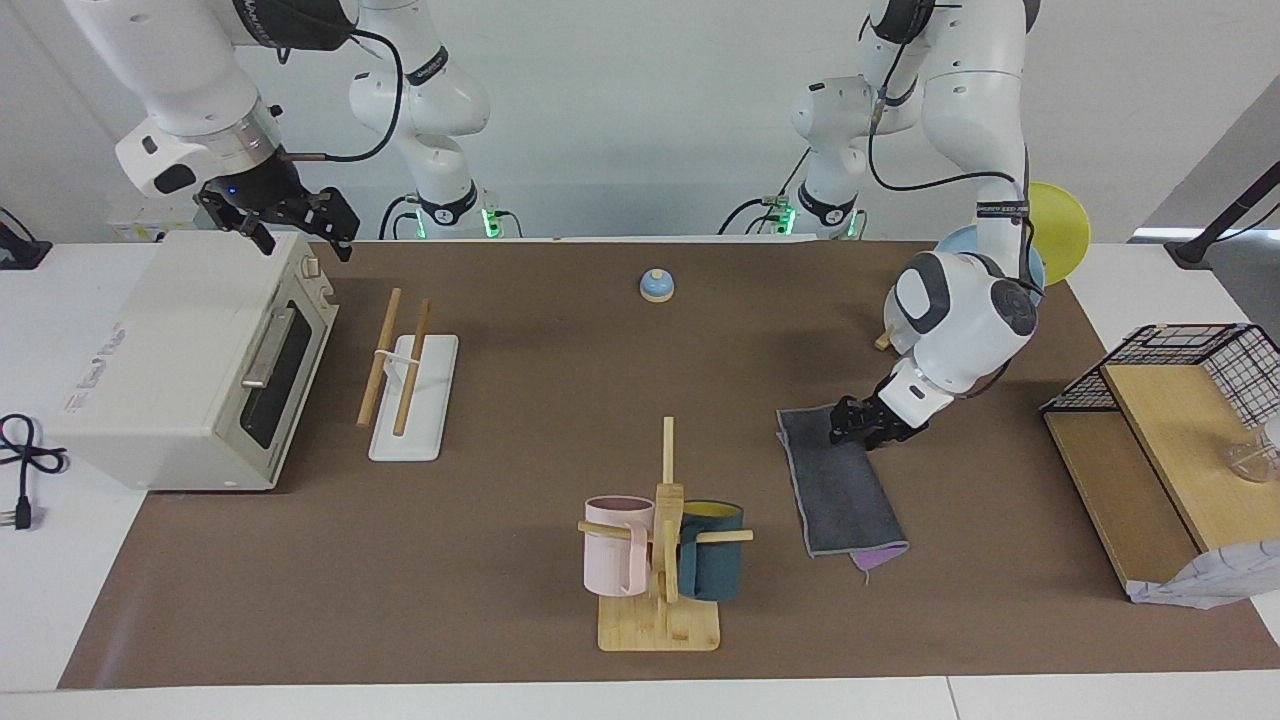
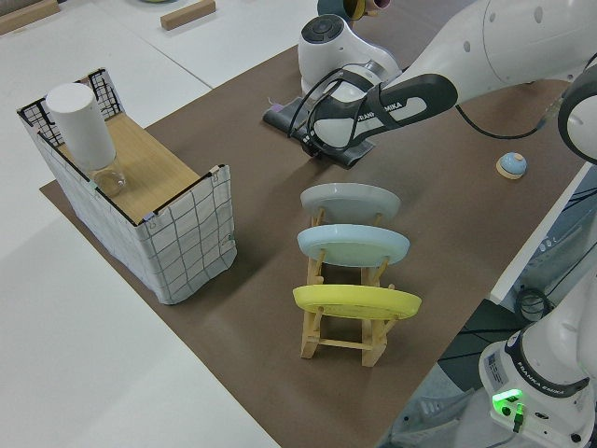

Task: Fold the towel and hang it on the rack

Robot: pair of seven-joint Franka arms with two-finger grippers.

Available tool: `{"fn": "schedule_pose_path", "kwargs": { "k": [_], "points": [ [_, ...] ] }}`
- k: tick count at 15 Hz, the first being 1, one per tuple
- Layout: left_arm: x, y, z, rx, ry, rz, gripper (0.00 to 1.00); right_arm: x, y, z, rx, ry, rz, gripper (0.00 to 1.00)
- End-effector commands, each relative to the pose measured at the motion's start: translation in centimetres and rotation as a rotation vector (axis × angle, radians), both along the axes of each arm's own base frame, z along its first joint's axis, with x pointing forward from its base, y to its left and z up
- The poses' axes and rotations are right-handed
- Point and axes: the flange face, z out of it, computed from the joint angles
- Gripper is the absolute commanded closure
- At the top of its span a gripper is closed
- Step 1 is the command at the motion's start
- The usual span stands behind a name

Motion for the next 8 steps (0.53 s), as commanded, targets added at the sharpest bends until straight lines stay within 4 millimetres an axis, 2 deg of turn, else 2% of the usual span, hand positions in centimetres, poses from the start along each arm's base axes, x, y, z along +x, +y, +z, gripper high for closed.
{"fn": "schedule_pose_path", "kwargs": {
  "k": [1, 6, 7, 8],
  "points": [
    [-0.08, -0.09, -0.42, -0.016, -0.01, 0.017, 0.46, -0.29, -0.13, 0.21, 0.023, -0.003, 0.016, 0.0],
    [0.28, -0.19, -0.63, -0.019, -0.029, 0.025, 0.5, -0.29, -0.04, 0.21, 0.023, -0.003, 0.019, 0.0],
    [0.28, -0.1, -0.65, -0.019, -0.027, 0.027, 0.55, -0.27, 0.02, 0.22, 0.022, -0.004, 0.021, 0.0],
    [0.28, -0.1, -0.65, -0.019, -0.027, 0.027, 0.64, -0.26, 0.18, 0.17, 0.022, -0.004, 0.025, 0.0]
  ]
}}
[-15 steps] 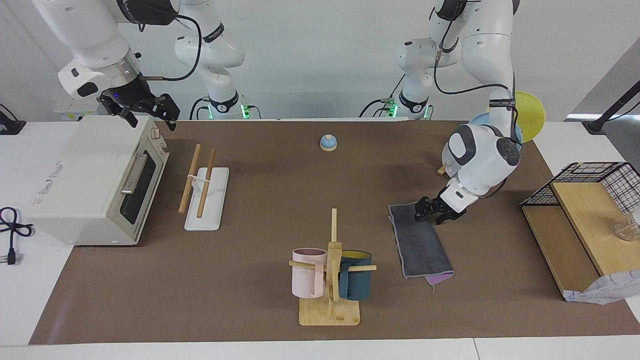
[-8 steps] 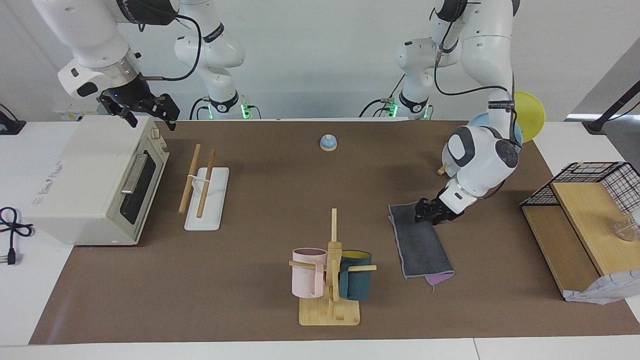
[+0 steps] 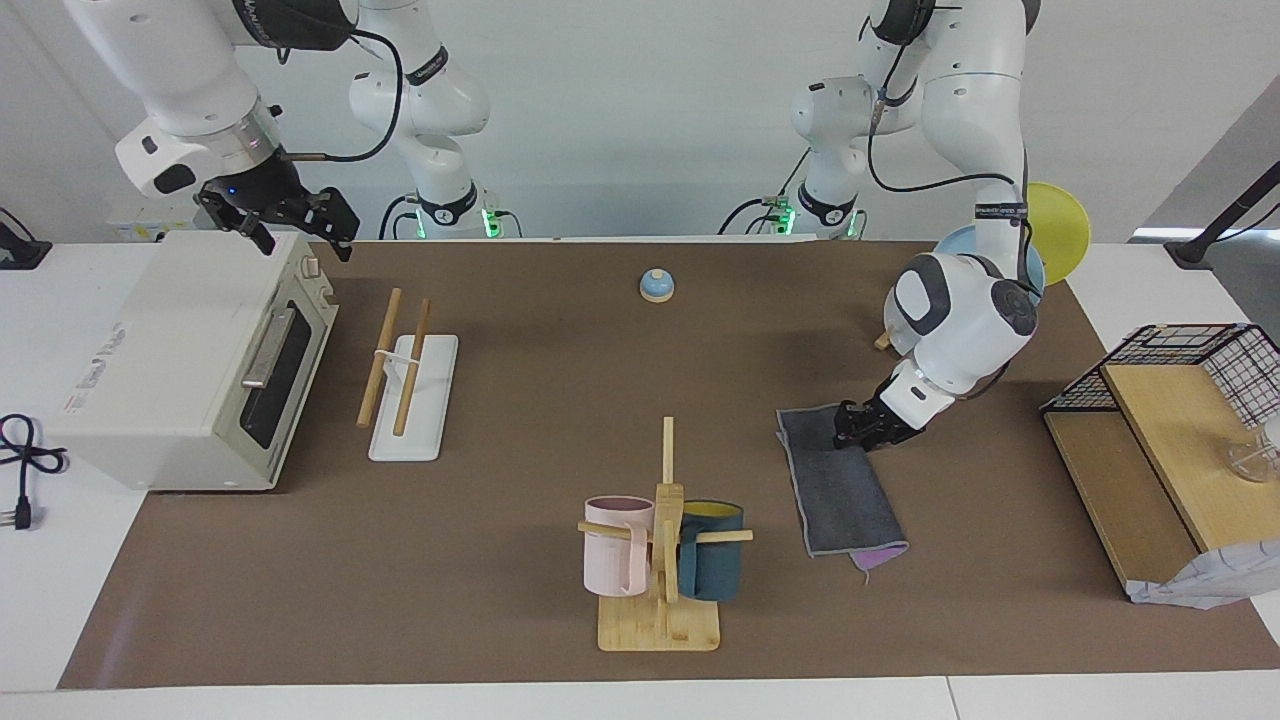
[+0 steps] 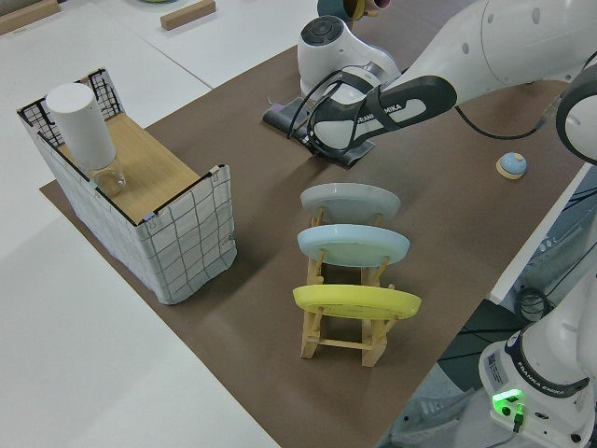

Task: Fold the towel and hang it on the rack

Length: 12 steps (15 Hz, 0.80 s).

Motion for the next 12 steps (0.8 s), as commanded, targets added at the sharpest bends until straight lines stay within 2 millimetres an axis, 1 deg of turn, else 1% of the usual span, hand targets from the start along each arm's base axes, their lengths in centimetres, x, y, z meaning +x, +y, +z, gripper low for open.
{"fn": "schedule_pose_path", "kwargs": {
  "k": [1, 2, 3, 5, 7, 8, 9, 10, 12],
  "points": [
    [0.0, -0.2, -0.5, -0.012, -0.009, 0.009, 0.79, -0.3, 0.3, 0.2, 0.021, -0.004, 0.024, 0.0],
    [0.1, 0.0, -0.4, -0.012, -0.007, 0.011, 0.97, -0.4, 0.7, 0.1, 0.021, -0.001, 0.031, 0.0],
    [0.1, 0.0, -0.4, -0.013, -0.003, 0.011, 1.0, -0.6, 0.7, 0.0, 0.021, 0.002, 0.034, 0.0],
    [0.1, 0.3, -0.4, -0.014, 0.006, 0.013, 1.0, -1.0, 1.0, -0.4, 0.02, 0.01, 0.042, 0.0],
    [0.3, 0.2, 0.4, -0.022, 0.021, 0.015, 1.0, -1.0, 0.9, -0.5, 0.02, 0.015, 0.04, 0.0],
    [0.5, 0.1, 1.2, -0.033, 0.035, 0.022, 1.0, -1.1, 0.8, -0.5, 0.022, 0.016, 0.042, 0.0],
    [0.9, 0.1, 2.4, -0.052, 0.055, 0.049, 1.0, -1.0, 0.9, -0.5, 0.023, 0.015, 0.052, 0.0],
    [1.1, -0.2, 4.1, -0.06, 0.08, 0.098, 1.0, -1.1, 1.0, -0.4, 0.022, 0.015, 0.054, 0.0],
    [0.8, -1.5, 8.1, -0.061, 0.126, 0.257, 1.0, -1.0, 1.1, -0.4, 0.023, 0.009, 0.084, 0.0]
  ]
}}
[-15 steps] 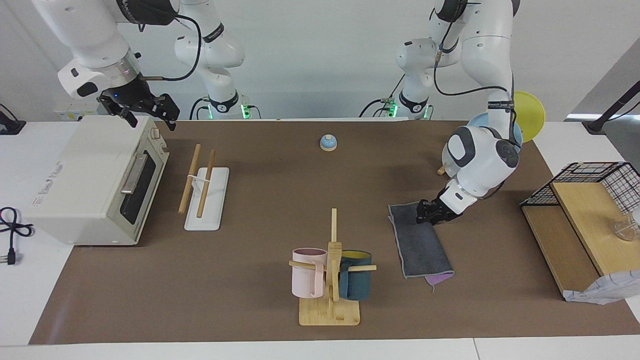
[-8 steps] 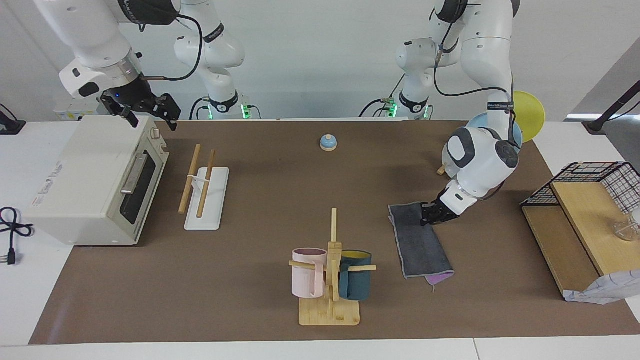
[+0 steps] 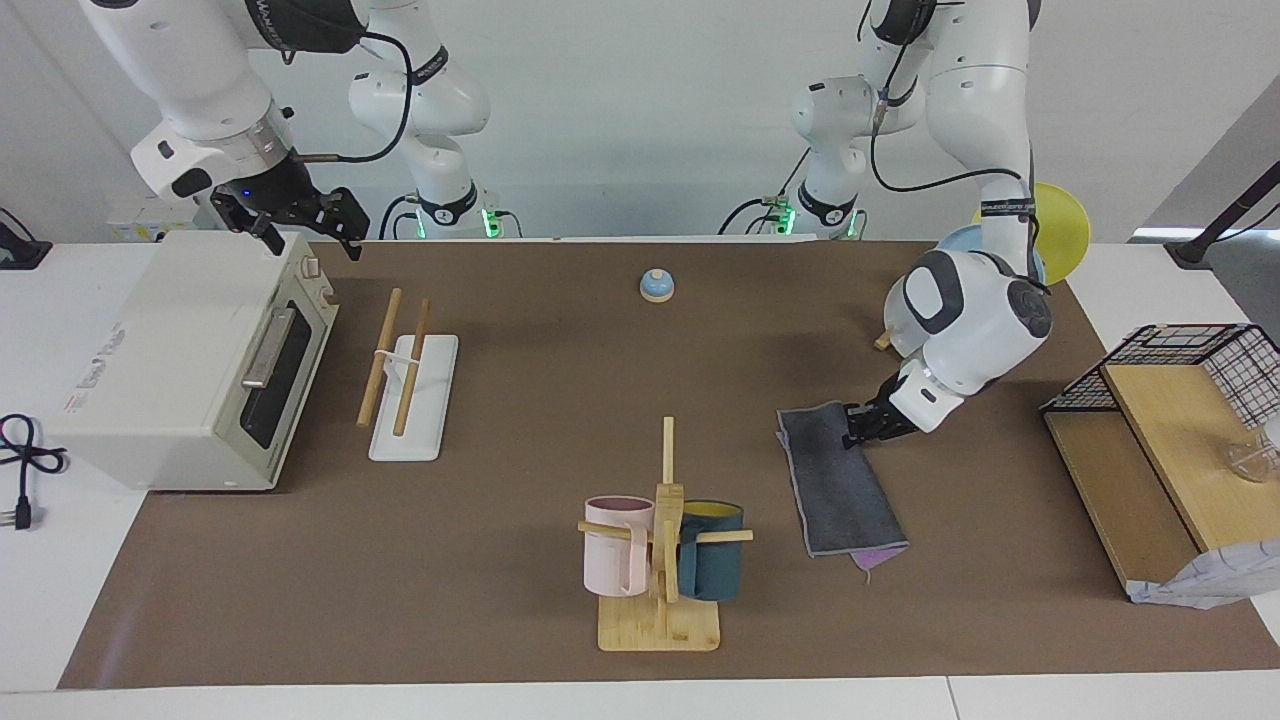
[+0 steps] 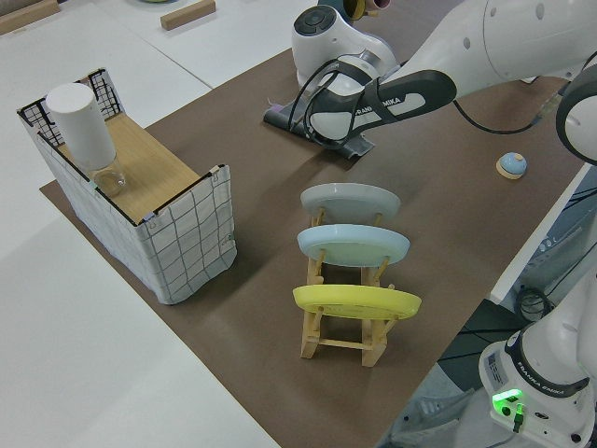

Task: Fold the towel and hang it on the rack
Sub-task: 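Carry the towel toward center while the right gripper approaches it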

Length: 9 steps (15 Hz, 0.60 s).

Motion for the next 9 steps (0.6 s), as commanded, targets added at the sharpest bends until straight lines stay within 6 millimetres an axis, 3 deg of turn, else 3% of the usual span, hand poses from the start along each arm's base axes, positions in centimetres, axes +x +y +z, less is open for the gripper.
{"fn": "schedule_pose_path", "kwargs": {
  "k": [1, 4, 6, 9],
  "points": [
    [-0.8, -2.1, 6.2, -0.003, 0.073, 0.196, 1.0, -0.7, 0.2, -0.2, 0.029, -0.001, 0.094, 0.0],
    [-1.5, -5.0, 10.9, 0.025, 0.169, 0.405, 1.0, -1.2, -0.1, -0.8, 0.096, 0.012, 0.058, 0.0],
    [-1.8, -7.4, 14.4, 0.06, 0.202, 0.507, 1.0, -1.5, -0.9, -1.1, 0.175, 0.026, -0.109, 0.0],
    [-3.7, -11.6, 19.0, 0.053, 0.255, 0.732, 1.0, -1.5, 0.6, -1.0, 0.265, 0.066, -0.338, 0.0]
  ]
}}
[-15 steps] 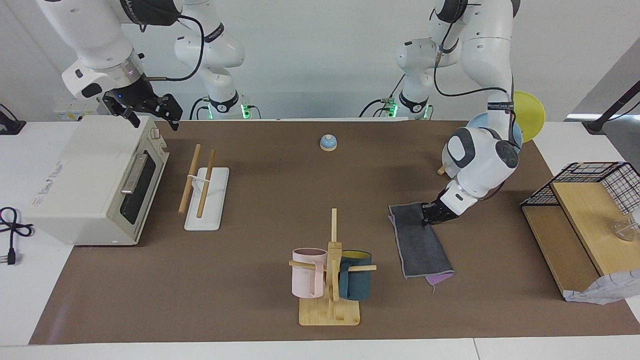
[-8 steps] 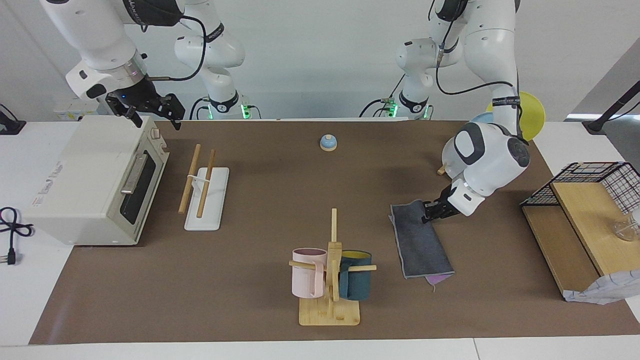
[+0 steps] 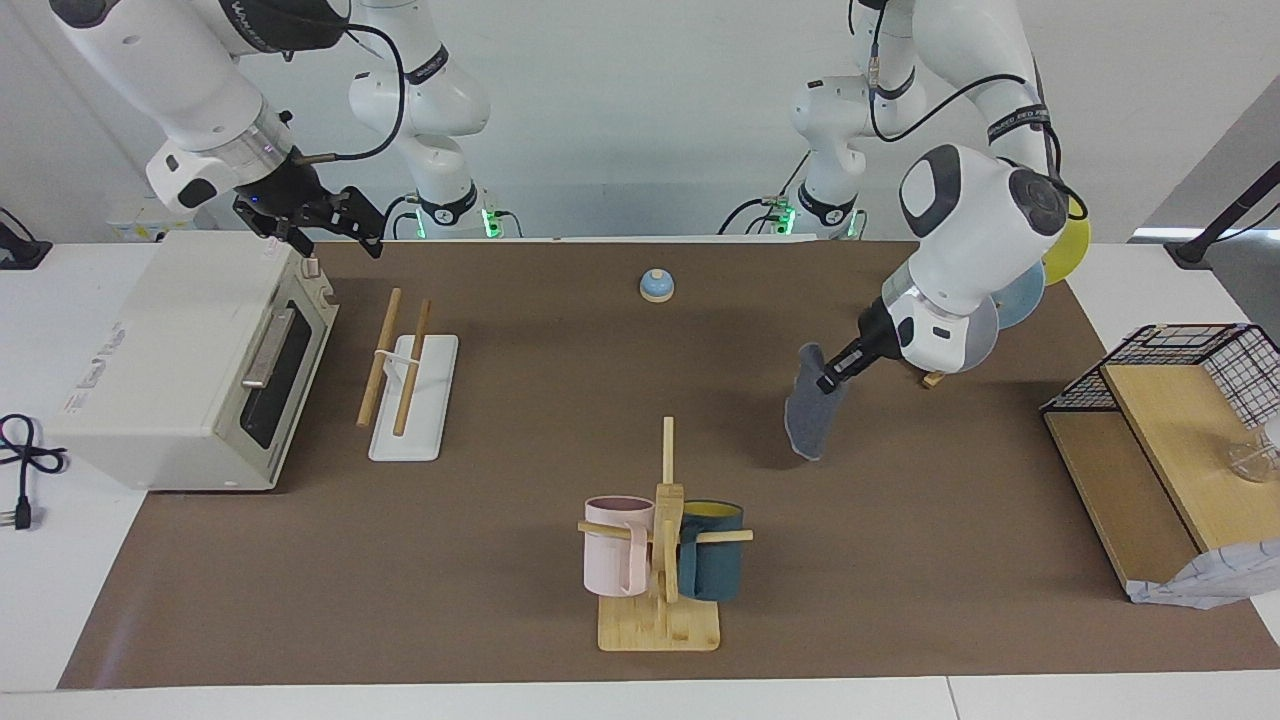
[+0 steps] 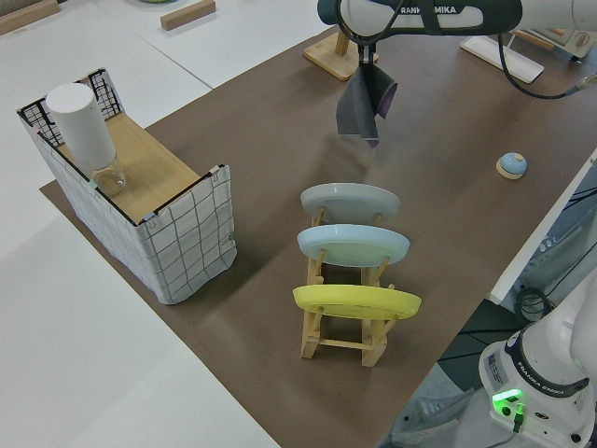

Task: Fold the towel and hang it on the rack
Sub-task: 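Carry the towel toward center while the right gripper approaches it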

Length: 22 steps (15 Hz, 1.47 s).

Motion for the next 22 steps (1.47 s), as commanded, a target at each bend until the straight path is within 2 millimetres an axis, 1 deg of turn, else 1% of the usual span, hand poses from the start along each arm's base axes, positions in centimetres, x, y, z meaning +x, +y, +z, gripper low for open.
{"fn": "schedule_pose_path", "kwargs": {
  "k": [1, 3, 5, 8, 9, 11, 12, 13, 14, 15, 16, 17, 18, 19, 20, 22],
  "points": [
    [-2.0, -3.0, 4.0, 0.022, 0.05, 0.215, 1.0, -0.9, 1.2, 0.4, 0.078, 0.052, -0.207, 0.0],
    [-3.6, -4.6, 6.8, 0.006, 0.089, 0.438, 1.0, -0.8, 2.6, 0.8, 0.133, 0.106, -0.365, 0.0],
    [-4.4, -6.4, 8.0, -0.017, 0.143, 0.648, 1.0, -0.4, 4.1, 1.3, 0.206, 0.18, -0.577, 0.0],
    [-4.9, -8.8, 9.5, -0.086, 0.186, 0.886, 1.0, 0.7, 5.6, 1.6, 0.357, 0.304, -0.985, 0.0],
    [-5.2, -9.3, 10.3, -0.112, 0.194, 0.951, 1.0, 0.9, 7.6, 1.5, 0.373, 0.329, -1.043, 0.0],
    [-6.2, -11.3, 11.1, -0.152, 0.226, 1.055, 1.0, 1.0, 11.3, 1.6, 0.388, 0.33, -1.112, 0.0],
    [-6.6, -12.0, 11.3, -0.162, 0.242, 1.093, 1.0, 0.9, 14.0, 1.3, 0.401, 0.329, -1.152, 0.0],
    [-7.2, -12.6, 11.9, -0.178, 0.254, 1.135, 1.0, 0.6, 16.2, 0.9, 0.418, 0.332, -1.21, 0.0],
    [-7.9, -13.8, 11.9, -0.191, 0.268, 1.161, 1.0, 0.2, 18.3, 0.6, 0.457, 0.355, -1.26, 0.0],
    [-8.5, -15.0, 12.0, -0.205, 0.276, 1.176, 1.0, -0.2, 20.2, 0.1, 0.488, 0.385, -1.285, 0.0],
    [-8.7, -15.4, 12.2, -0.213, 0.276, 1.211, 1.0, -0.8, 22.1, -0.8, 0.495, 0.386, -1.289, 0.0],
    [-9.3, -16.2, 12.3, -0.211, 0.27, 1.243, 1.0, -1.6, 23.7, -2.1, 0.49, 0.383, -1.287, 0.0],
    [-9.9, -17.0, 12.3, -0.21, 0.261, 1.263, 1.0, -2.2, 24.8, -2.9, 0.489, 0.382, -1.282, 0.0],
    [-10.2, -17.4, 12.2, -0.21, 0.261, 1.271, 1.0, -2.3, 25.2, -3.2, 0.495, 0.398, -1.285, 0.0],
    [-10.6, -17.6, 12.5, -0.217, 0.261, 1.276, 1.0, -2.2, 25.3, -3.2, 0.507, 0.419, -1.293, 0.0],
    [-10.5, -17.6, 12.4, -0.219, 0.269, 1.291, 1.0, -1.9, 24.9, -3.4, 0.512, 0.426, -1.308, 0.0]
  ]
}}
